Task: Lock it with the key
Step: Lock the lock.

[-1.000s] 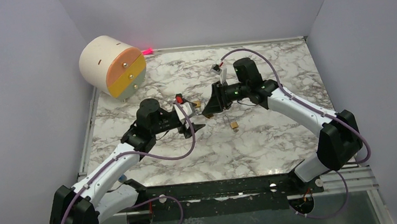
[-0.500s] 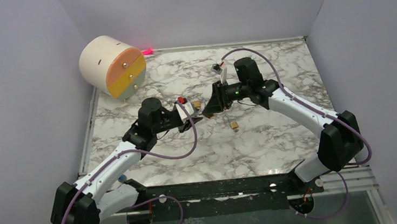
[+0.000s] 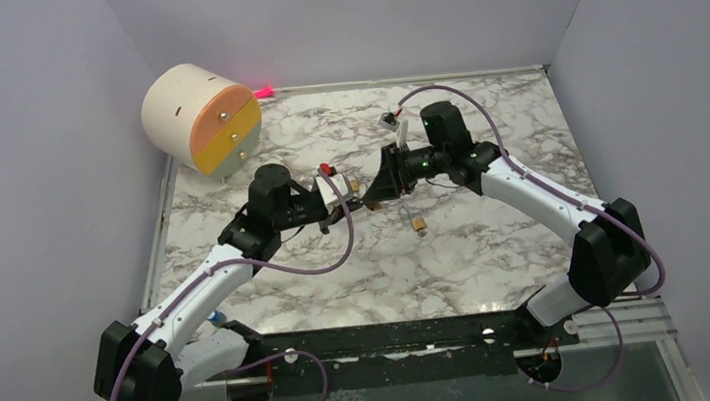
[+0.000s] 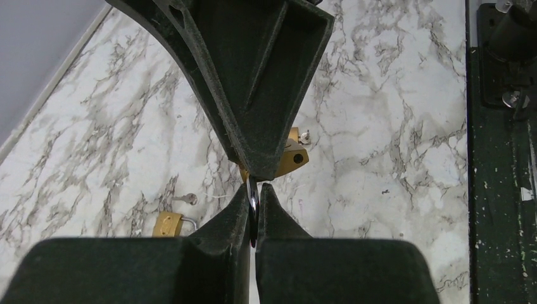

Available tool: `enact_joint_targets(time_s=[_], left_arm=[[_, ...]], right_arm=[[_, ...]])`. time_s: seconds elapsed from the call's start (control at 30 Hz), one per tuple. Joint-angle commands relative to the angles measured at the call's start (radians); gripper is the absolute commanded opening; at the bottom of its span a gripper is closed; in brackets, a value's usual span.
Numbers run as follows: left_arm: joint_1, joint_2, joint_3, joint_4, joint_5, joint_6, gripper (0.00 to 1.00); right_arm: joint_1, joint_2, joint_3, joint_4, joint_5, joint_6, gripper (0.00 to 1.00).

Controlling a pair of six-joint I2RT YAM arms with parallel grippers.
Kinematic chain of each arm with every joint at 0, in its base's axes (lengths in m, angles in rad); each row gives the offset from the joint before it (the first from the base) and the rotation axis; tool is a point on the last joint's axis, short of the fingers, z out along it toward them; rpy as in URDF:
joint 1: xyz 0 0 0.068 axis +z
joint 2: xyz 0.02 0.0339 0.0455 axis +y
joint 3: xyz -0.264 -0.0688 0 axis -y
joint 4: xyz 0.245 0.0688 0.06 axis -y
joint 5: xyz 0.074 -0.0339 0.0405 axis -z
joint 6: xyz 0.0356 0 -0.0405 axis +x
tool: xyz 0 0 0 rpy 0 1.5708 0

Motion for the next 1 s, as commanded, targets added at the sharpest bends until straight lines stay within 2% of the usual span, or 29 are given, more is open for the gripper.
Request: enact_joint_targets(time_s=[0.0, 0.07, 0.2, 0.27, 0.33, 0.43, 0.57, 0.7, 0.8, 0.97], left_arm=[[-0.007, 0.027, 0.087, -0.030, 0.141, -0.057, 0.00], [-0.007, 0.023, 0.087, -0.025, 0.115, -0.071, 0.00], [-0.007, -0.005, 0.063, 0.048, 0.062, -0.110, 0.00], [-0.007, -0.022, 0.046, 0.088, 0.034, -0.127, 0.00], [-0.007, -0.034, 0.040, 0.109, 0.010, -0.135, 0.00], [-0.007, -0.040, 0.037, 0.129, 0.005, -0.152, 0.00], [-0.006, -0.050, 0.027, 0.171, 0.012, -0.182, 0.00], [0.006, -0.094, 0.002, 0.230, 0.007, -0.203, 0.00], [0.024, -0.125, -0.013, 0.266, 0.021, -0.232, 0.00], [0.040, -0.160, -0.017, 0.281, 0.023, -0.256, 0.00]], right_arm=[[0.006, 0.003, 0.022, -0.029, 0.077, -0.041, 0.07], [0.006, -0.010, 0.037, -0.058, 0.216, -0.036, 0.18], [0.005, -0.094, 0.020, -0.013, 0.400, -0.036, 0.52], [0.003, -0.147, -0.005, 0.033, 0.441, -0.042, 0.66], [-0.006, -0.203, -0.040, 0.100, 0.448, -0.046, 0.72], [-0.021, -0.291, -0.112, 0.218, 0.412, -0.054, 0.89], [-0.053, -0.306, -0.169, 0.345, 0.223, -0.048, 0.91], [-0.098, -0.285, -0.239, 0.525, -0.024, 0.048, 0.88], [-0.119, -0.263, -0.274, 0.639, -0.127, 0.118, 0.85], [-0.127, -0.203, -0.258, 0.679, -0.250, 0.161, 0.83]])
